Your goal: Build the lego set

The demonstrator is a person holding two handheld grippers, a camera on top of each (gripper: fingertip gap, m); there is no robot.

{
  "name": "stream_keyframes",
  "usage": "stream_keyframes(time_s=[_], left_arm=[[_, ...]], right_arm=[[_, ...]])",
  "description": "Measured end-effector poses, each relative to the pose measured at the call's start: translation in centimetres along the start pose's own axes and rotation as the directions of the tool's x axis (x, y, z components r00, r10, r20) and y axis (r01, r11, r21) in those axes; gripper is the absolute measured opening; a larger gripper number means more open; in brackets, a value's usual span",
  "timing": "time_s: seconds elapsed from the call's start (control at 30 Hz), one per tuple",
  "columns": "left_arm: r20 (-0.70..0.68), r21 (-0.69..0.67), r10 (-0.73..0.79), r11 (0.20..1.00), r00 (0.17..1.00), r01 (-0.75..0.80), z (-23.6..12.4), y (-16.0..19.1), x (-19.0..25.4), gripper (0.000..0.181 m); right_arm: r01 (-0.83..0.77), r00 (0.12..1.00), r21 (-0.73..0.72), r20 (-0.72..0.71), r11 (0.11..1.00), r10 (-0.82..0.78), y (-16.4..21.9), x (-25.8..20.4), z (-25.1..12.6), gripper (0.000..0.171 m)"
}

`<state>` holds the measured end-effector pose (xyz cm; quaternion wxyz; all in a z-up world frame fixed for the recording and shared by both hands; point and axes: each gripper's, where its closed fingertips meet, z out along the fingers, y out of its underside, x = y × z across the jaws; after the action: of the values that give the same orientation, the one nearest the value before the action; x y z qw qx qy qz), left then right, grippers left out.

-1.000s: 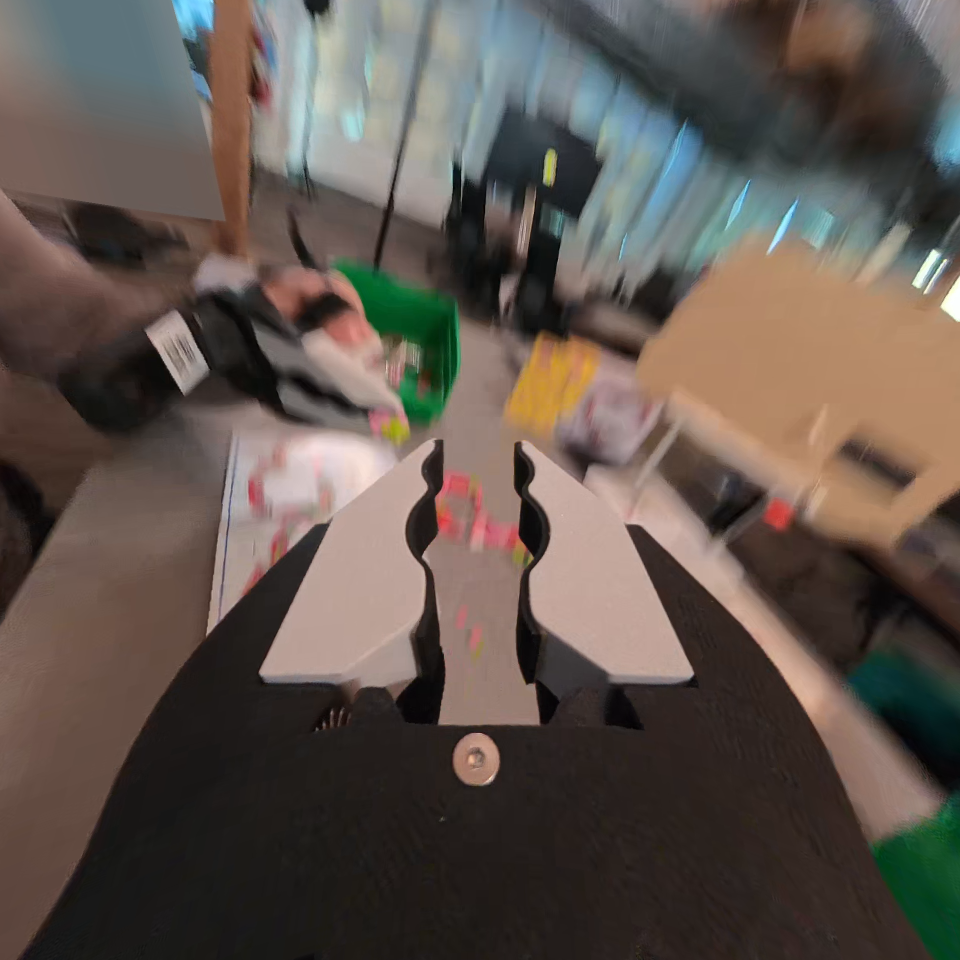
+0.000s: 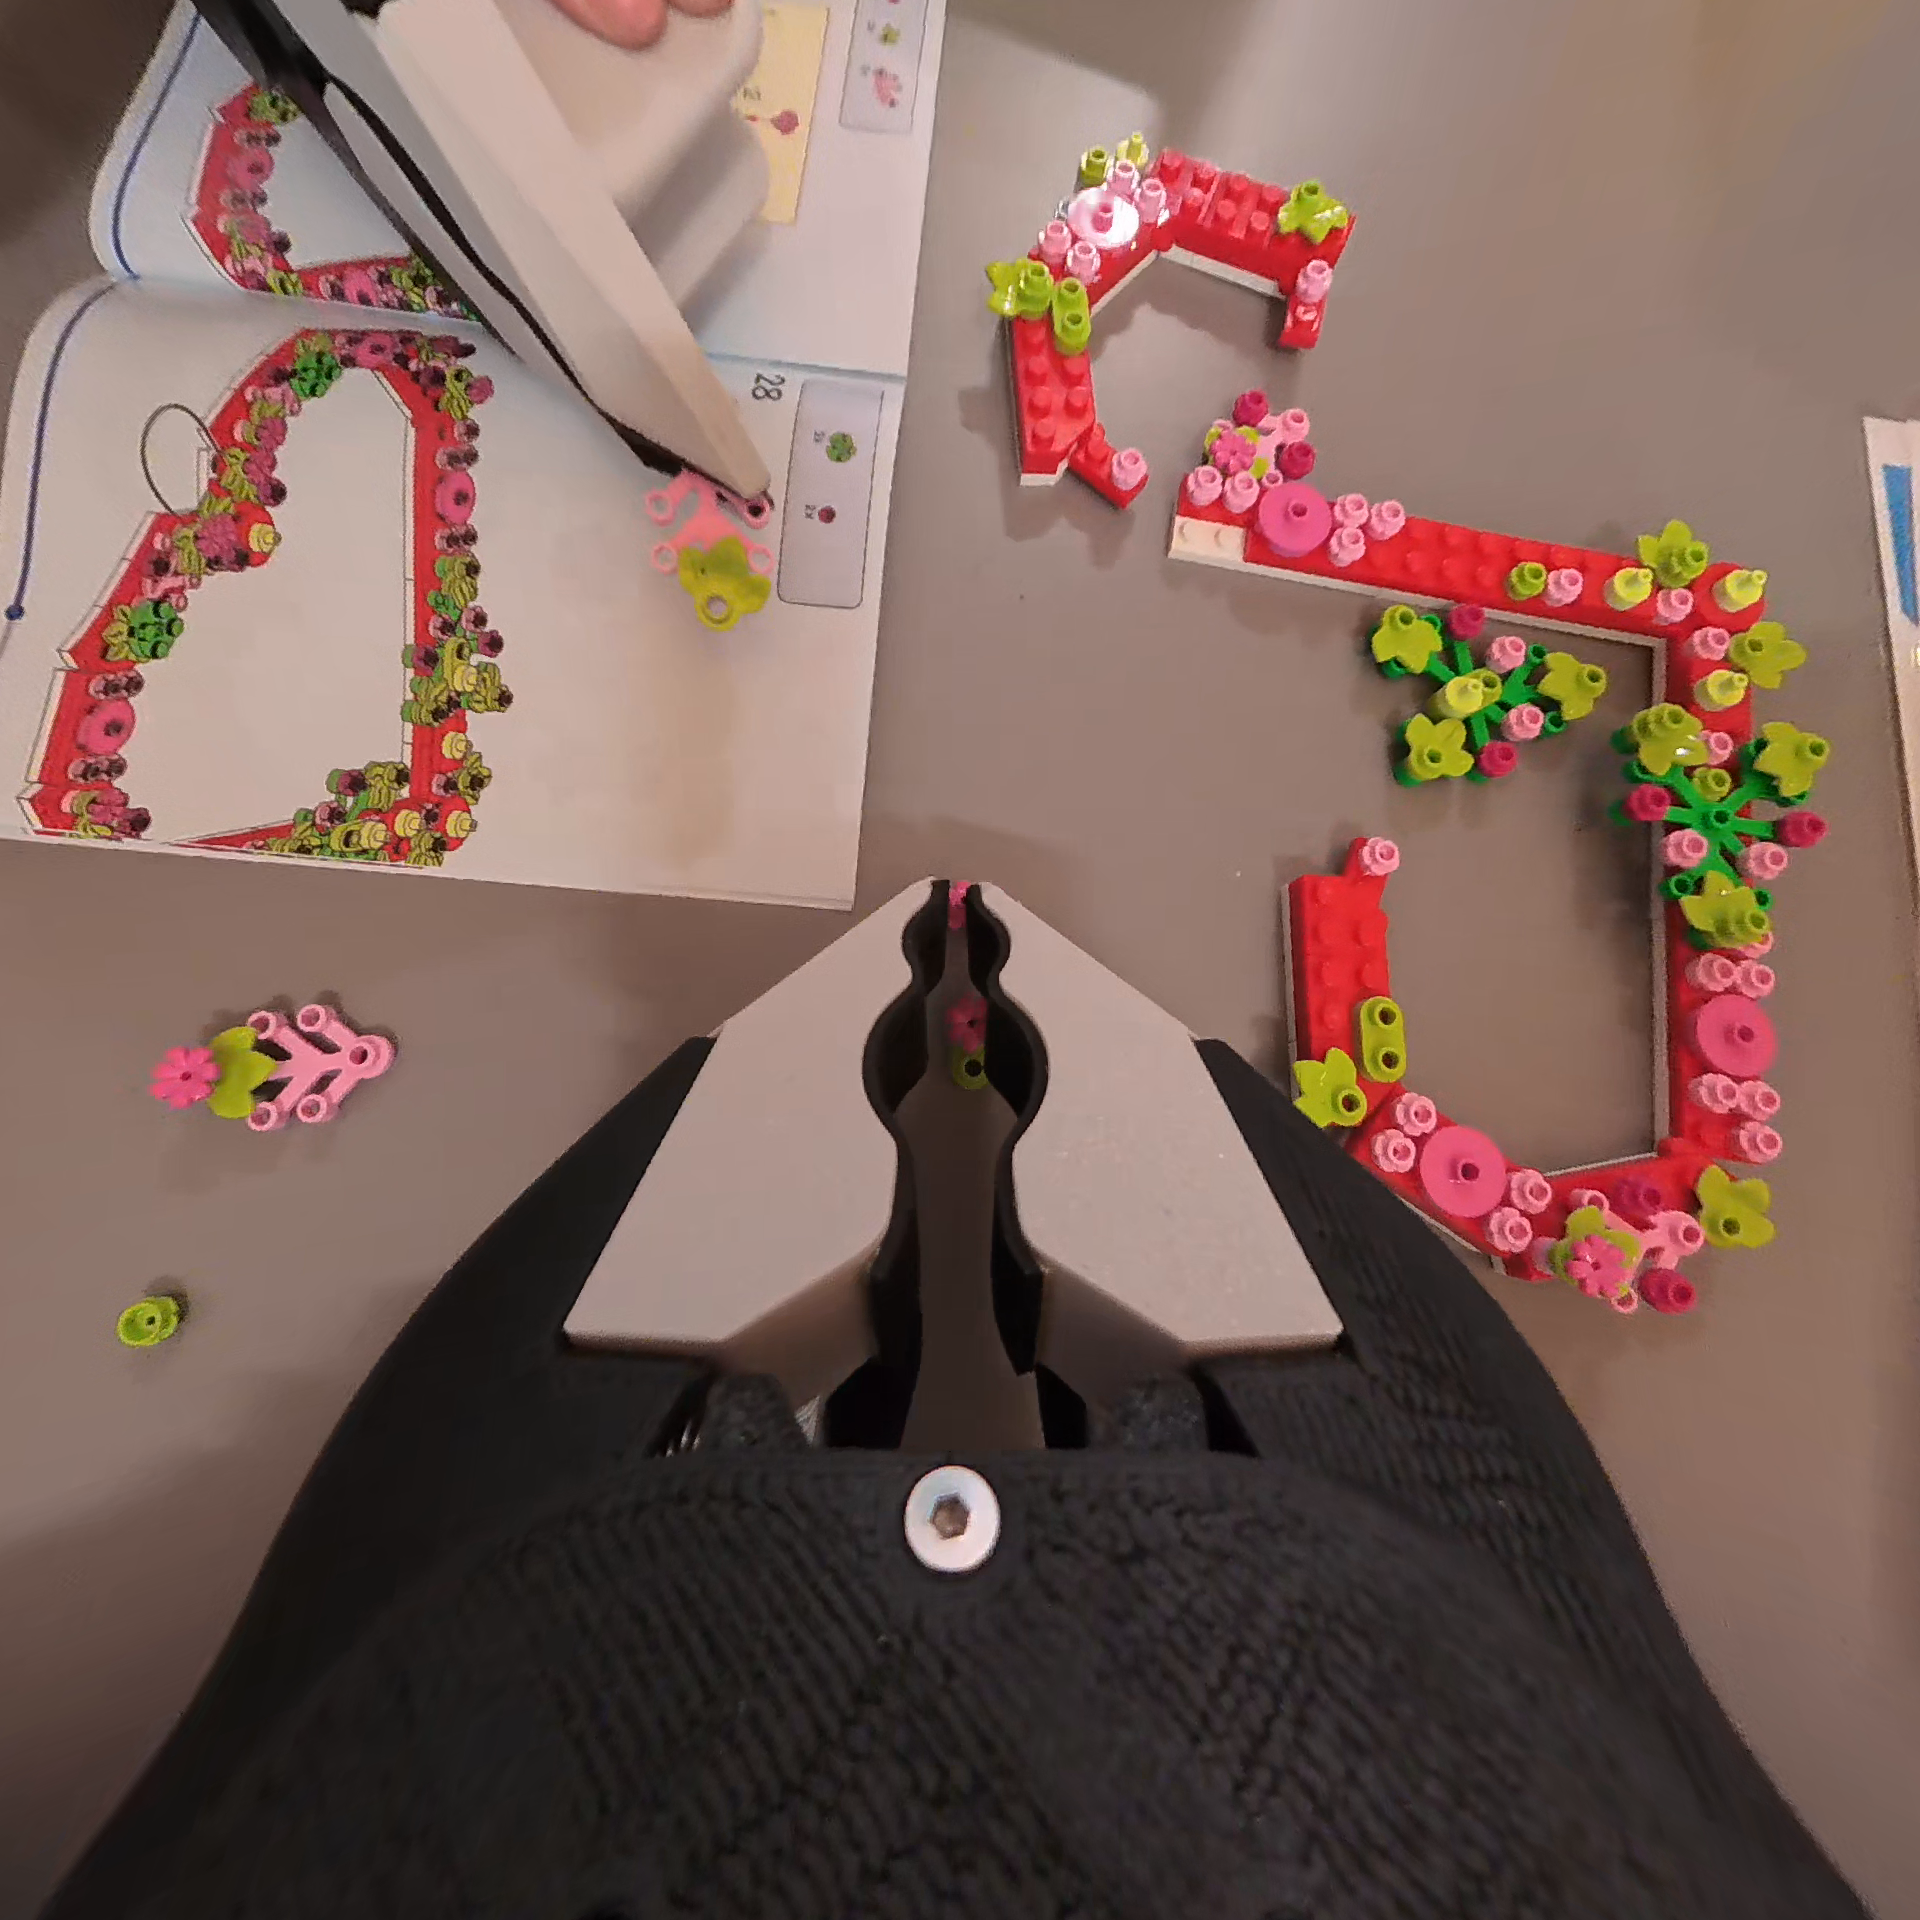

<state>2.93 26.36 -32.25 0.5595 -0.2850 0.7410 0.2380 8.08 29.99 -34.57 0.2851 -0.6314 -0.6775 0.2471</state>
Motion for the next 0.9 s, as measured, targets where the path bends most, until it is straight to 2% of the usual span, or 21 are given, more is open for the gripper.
stream_keyframes(time_s=[0.03, 0.4, 0.73, 0.83, 0.9], left_arm=[[-0.003, -0.001, -0.001, 1.0, 1.0, 0.001, 0.0, 0.0, 0.1, 0.003], [-0.016, 0.002, 0.001, 1.0, 1.0, -0.001, 0.0, -0.2, 0.3, 0.003], [-0.03, 0.003, -0.008, 1.0, 1.0, 0.008, 0.2, -0.2, 0.3, 0.003], [-0.033, 0.003, -0.006, 1.0, 0.999, 0.006, 0.2, -0.3, 0.4, 0.003], [-0.032, 0.006, -0.008, 1.0, 0.999, 0.008, 0.2, -0.3, 0.3, 0.003]], right_arm=[[-0.007, 1.0, 0.004, 0.002, 1.0, 0.007, 0.0, 0.1, 0.0, 0.001], [-0.025, 0.999, 0.01, -0.031, 1.0, 0.026, 0.3, 0.5, -0.4, 0.006], [-0.024, 0.999, -0.012, -0.039, 1.0, 0.024, 0.6, 0.6, -0.2, 0.0], [0.043, 0.994, -0.033, -0.1, 0.999, -0.046, 0.5, 0.2, -0.9, 0.001], [0.143, 0.972, -0.089, -0.175, 0.986, -0.157, 0.5, -0.4, -1.7, 0.0]])
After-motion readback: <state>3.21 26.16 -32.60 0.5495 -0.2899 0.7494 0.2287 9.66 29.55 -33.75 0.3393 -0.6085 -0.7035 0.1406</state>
